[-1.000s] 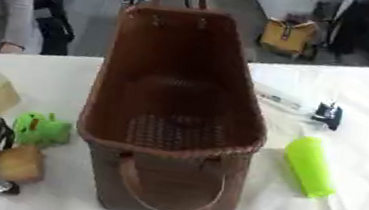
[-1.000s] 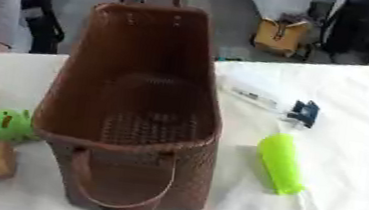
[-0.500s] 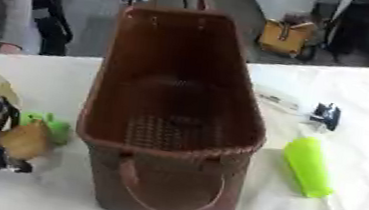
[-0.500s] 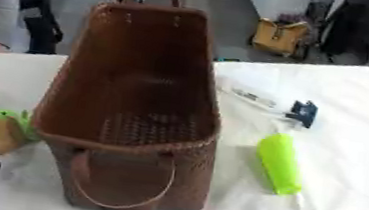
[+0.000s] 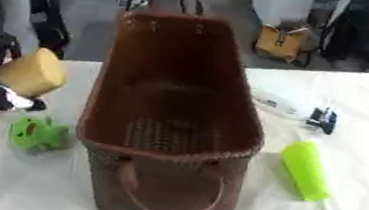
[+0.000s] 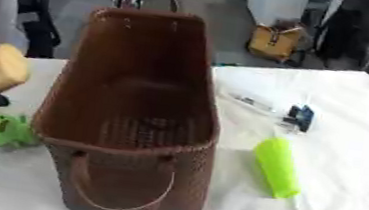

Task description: Pick up objects on the table and place them in the box.

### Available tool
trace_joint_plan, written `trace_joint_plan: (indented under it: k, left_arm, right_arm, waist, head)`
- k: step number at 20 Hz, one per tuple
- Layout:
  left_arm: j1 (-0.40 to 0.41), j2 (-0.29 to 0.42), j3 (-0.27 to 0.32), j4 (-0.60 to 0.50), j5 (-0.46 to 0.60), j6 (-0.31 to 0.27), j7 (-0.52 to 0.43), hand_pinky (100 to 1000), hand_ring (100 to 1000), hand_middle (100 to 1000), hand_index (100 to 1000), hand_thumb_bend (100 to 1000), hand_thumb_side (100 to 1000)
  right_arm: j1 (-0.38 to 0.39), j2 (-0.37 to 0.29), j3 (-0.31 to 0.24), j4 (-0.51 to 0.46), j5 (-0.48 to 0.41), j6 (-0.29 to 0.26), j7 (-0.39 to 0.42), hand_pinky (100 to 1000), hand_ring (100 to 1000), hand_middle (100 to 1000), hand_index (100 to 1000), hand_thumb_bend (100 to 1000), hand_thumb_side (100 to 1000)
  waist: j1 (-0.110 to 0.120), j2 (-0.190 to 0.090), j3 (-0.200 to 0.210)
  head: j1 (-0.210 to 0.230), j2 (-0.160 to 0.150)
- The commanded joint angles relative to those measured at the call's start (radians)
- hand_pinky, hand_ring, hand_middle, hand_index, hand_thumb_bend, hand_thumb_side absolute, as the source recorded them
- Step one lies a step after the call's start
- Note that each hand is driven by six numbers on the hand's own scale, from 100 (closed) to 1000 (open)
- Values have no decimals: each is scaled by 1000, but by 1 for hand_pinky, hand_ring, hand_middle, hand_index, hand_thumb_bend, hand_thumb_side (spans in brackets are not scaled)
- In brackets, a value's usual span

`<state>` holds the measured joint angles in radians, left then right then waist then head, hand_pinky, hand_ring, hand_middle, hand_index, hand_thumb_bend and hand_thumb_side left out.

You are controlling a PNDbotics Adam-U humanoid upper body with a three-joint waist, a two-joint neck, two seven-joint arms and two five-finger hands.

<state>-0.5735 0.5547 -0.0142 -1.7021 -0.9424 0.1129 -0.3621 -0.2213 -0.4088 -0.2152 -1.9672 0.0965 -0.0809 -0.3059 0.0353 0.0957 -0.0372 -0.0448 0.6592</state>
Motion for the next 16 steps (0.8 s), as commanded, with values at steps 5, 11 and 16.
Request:
trace_joint_plan:
  k: [5,11,16]
  left_arm:
    - [-232,-51,-31,18,35,-34,25,600,445,310,414,785,351]
    - [-356,-135,-107,132,37,-83,71,614,474,342,444,908,431]
    - [-378,-192,-178,307,38,-136,76,648,530,470,539,949,622]
  right_arm:
    - [-11,-13,5,-1,1,-3,11,516,633,683,772,100,777]
    - [-20,-11,16,1,-6,-6,23,516,632,683,772,100,777]
    - [-24,-7,19,2,-9,-7,28,515,631,681,771,100,778]
  waist:
    - [1,-21,-28]
    - [5,-27,-64]
    - [6,-28,-79]
  head:
    - [6,-32]
    - [18,-49]
    - [21,-53]
